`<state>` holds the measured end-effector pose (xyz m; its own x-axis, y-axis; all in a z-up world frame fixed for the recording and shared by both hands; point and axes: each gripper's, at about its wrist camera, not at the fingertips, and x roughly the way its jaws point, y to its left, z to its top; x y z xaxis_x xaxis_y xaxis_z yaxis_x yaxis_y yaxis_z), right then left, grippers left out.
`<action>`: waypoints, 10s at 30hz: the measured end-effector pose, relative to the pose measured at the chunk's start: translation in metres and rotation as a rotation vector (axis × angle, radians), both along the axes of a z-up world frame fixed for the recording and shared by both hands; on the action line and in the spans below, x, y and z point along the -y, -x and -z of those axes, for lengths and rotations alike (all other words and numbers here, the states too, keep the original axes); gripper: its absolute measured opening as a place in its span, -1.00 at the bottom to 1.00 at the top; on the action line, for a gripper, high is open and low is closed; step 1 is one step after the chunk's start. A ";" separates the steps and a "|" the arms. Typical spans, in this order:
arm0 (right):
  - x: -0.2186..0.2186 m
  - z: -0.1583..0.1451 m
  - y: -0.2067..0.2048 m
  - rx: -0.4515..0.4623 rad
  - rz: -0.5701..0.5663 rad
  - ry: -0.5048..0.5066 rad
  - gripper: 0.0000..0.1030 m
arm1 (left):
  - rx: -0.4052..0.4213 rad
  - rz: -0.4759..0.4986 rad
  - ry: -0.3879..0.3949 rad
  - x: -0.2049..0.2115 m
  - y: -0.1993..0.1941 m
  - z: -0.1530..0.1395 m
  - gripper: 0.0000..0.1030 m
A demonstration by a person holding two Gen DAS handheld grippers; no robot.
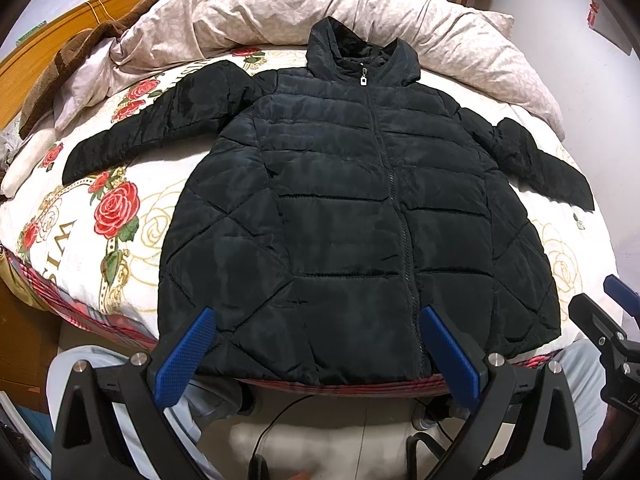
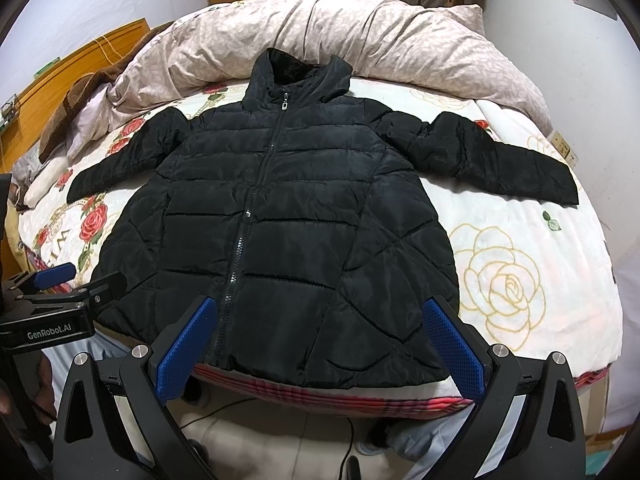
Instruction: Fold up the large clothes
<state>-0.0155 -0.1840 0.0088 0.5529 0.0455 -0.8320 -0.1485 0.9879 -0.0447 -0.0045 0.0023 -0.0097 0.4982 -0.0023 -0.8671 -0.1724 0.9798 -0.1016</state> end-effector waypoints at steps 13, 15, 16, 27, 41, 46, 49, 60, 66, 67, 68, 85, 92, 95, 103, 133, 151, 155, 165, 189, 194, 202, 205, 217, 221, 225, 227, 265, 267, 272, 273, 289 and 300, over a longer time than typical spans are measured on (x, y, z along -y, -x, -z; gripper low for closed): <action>-0.033 0.004 -0.069 0.037 -0.119 0.016 0.98 | 0.014 -0.134 -0.027 -0.080 -0.060 0.016 1.00; -0.041 0.008 -0.085 0.038 -0.136 0.023 0.98 | 0.010 -0.172 -0.025 -0.099 -0.073 0.022 1.00; -0.045 0.011 -0.094 0.038 -0.142 0.028 0.98 | 0.007 -0.195 -0.021 -0.110 -0.080 0.025 1.00; -0.080 0.044 -0.171 0.006 -0.181 0.053 0.98 | 0.009 -0.409 -0.013 -0.228 -0.134 0.058 1.00; -0.094 0.093 -0.240 -0.126 -0.205 0.044 0.98 | -0.004 -0.644 0.092 -0.351 -0.163 0.111 0.62; -0.095 0.103 -0.255 -0.146 -0.192 0.052 0.98 | 0.034 -0.726 0.144 -0.380 -0.168 0.122 0.62; -0.094 0.108 -0.262 -0.151 -0.179 0.053 0.98 | 0.057 -0.734 0.130 -0.388 -0.175 0.127 0.60; -0.084 0.096 -0.257 -0.118 -0.151 0.059 0.89 | 0.132 -0.651 0.052 -0.376 -0.179 0.086 -0.66; -0.065 0.070 -0.241 -0.077 -0.107 0.084 0.88 | 0.233 -0.548 0.048 -0.343 -0.176 0.014 -0.70; -0.060 0.064 -0.237 -0.069 -0.101 0.077 0.88 | 0.255 -0.522 0.055 -0.335 -0.177 0.000 -0.70; -0.056 0.060 -0.234 -0.065 -0.094 0.072 0.88 | 0.273 -0.496 0.063 -0.327 -0.177 -0.012 -0.70; 0.037 0.014 -0.198 -0.003 0.048 -0.074 0.88 | 0.333 0.023 0.176 -0.113 -0.261 -0.092 -0.70; 0.077 0.028 -0.199 -0.027 0.120 -0.103 0.88 | 0.223 0.179 0.218 -0.021 -0.298 -0.040 -0.70; 0.091 0.036 -0.201 -0.030 0.144 -0.103 0.88 | 0.176 0.213 0.226 0.001 -0.313 -0.008 -0.70; 0.114 0.059 -0.212 -0.048 0.184 -0.107 0.88 | 0.107 0.270 0.277 0.037 -0.336 0.049 0.28; 0.028 0.125 -0.340 -0.134 0.032 -0.015 -0.01 | 0.105 -0.003 0.076 -0.132 -0.358 0.102 0.19; 0.006 0.121 -0.367 -0.099 -0.002 0.080 -0.01 | 0.149 -0.016 0.001 -0.152 -0.373 0.106 0.19; 0.008 0.123 -0.368 -0.096 -0.002 0.071 -0.01 | 0.153 -0.027 0.004 -0.152 -0.374 0.108 0.19; 0.010 0.085 -0.333 -0.055 0.017 0.068 -0.01 | 0.189 -0.020 0.024 -0.143 -0.329 0.062 0.18; 0.020 0.031 -0.237 -0.011 0.013 0.058 0.01 | 0.162 0.040 0.041 -0.079 -0.243 0.026 0.19; 0.028 0.005 -0.194 0.018 0.030 0.038 0.02 | 0.168 0.069 0.069 -0.053 -0.201 0.008 0.19; 0.040 -0.022 -0.134 0.061 0.044 0.028 0.02 | 0.153 0.098 0.069 -0.023 -0.149 -0.007 0.19; 0.042 -0.029 -0.118 0.071 0.045 0.024 0.02 | 0.145 0.107 0.077 -0.014 -0.134 -0.011 0.19; 0.063 -0.029 -0.082 0.067 0.077 0.005 0.02 | 0.124 0.167 0.062 0.022 -0.107 -0.017 0.19; 0.083 -0.026 -0.081 0.064 0.124 -0.009 0.15 | 0.121 0.215 0.049 0.040 -0.114 -0.018 0.21; 0.108 -0.019 -0.086 0.055 0.178 -0.012 0.15 | 0.110 0.250 0.050 0.059 -0.131 -0.014 0.22; 0.123 -0.016 -0.091 0.053 0.209 -0.014 0.15 | 0.106 0.264 0.053 0.068 -0.143 -0.011 0.22; 0.375 0.091 -0.235 0.098 0.774 -0.404 0.33 | 0.130 0.350 0.036 0.127 -0.354 0.088 0.37; 0.380 0.092 -0.235 0.126 0.796 -0.444 0.34 | 0.137 0.354 0.040 0.129 -0.353 0.089 0.39; 0.381 0.088 -0.240 0.151 0.823 -0.439 0.18 | 0.131 0.346 0.057 0.128 -0.354 0.087 0.40; 0.381 0.087 -0.242 0.145 0.825 -0.417 -0.13 | 0.129 0.346 0.062 0.127 -0.353 0.085 0.40; 0.308 -0.033 -0.213 0.294 0.611 -0.379 -0.78 | 0.167 0.274 0.069 0.085 -0.310 0.025 0.40; 0.166 -0.118 -0.224 0.363 0.290 -0.410 -0.79 | 0.199 0.171 0.061 0.013 -0.270 -0.008 0.40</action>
<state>0.2081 -0.3503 0.1267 0.8353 0.1270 -0.5349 0.0823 0.9331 0.3501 0.2652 -0.0106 -0.0013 0.6465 -0.1505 -0.7479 0.0247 0.9840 -0.1766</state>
